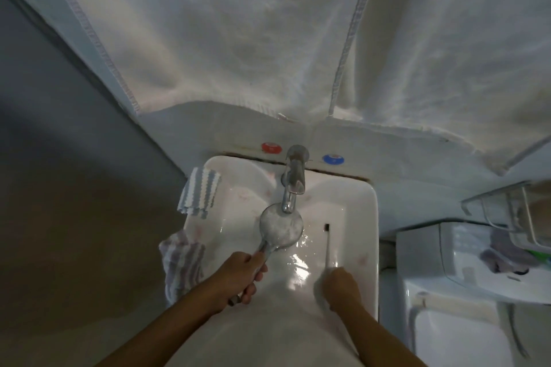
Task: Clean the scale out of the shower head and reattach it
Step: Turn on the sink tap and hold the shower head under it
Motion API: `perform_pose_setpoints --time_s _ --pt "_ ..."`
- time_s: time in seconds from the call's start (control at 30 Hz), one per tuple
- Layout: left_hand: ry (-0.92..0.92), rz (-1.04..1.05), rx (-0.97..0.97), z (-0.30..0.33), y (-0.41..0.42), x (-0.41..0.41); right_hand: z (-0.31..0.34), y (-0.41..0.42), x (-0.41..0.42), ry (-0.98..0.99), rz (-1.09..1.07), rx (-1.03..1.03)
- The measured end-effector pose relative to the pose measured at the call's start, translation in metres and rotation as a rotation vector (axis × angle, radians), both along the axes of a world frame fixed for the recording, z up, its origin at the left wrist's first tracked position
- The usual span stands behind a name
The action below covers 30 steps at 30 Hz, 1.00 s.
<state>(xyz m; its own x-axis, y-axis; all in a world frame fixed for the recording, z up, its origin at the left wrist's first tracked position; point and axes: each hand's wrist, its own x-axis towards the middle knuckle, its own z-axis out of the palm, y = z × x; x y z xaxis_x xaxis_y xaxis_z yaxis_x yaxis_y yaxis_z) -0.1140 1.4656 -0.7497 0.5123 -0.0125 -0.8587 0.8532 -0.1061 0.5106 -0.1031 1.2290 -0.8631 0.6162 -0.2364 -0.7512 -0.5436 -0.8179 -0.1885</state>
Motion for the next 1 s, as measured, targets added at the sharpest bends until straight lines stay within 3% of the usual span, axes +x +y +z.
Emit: perform_pose_setpoints --time_s 0.47,0.67,0.87,1.0 --pt "0.012 0.004 0.008 0.004 -0.002 0.004 -0.022 0.006 0.027 0.096 0.331 -0.229" --pt "0.009 0.003 0.003 0.001 0.001 0.004 -0.012 0.011 0.028 -0.033 0.13 -0.083" --pt "0.031 -0.047 0.005 -0.004 0.004 0.007 0.006 -0.001 0.006 -0.249 -0.2 0.311" --pt "0.022 -0.088 0.026 -0.003 0.007 0.01 0.031 -0.006 -0.003 -0.434 -0.233 0.348"
